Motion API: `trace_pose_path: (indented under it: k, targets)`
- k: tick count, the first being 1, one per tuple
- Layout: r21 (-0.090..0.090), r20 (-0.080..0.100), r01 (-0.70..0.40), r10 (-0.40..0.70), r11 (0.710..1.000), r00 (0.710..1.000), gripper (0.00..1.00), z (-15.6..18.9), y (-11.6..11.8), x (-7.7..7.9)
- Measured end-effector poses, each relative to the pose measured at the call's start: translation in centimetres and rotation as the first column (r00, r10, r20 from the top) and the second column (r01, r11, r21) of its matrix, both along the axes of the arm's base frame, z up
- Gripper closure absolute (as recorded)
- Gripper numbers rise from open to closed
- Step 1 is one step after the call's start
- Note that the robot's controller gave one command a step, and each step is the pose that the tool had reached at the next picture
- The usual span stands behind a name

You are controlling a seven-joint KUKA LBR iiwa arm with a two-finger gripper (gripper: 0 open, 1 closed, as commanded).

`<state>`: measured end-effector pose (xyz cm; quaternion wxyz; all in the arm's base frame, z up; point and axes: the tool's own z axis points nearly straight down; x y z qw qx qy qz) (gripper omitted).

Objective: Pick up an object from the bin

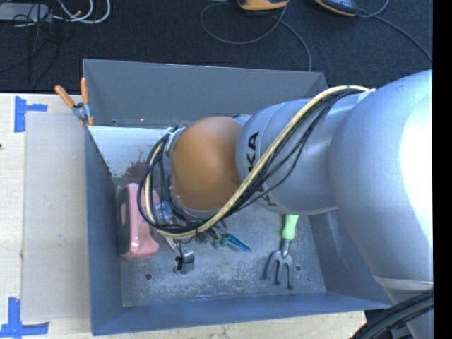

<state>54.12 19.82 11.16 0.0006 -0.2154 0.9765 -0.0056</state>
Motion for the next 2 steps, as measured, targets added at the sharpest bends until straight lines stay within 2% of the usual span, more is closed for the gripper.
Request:
trace_pose_path:
  k: [1, 2]
  targets:
    - [0.004, -0.008, -0.038, 0.038, 0.999, 0.999, 0.00, -3.3, -4.1, 3.0]
    - [0.000, -0.007, -0.039, 0.039, 0.999, 0.999, 0.00, -4.3, -7.6, 5.1]
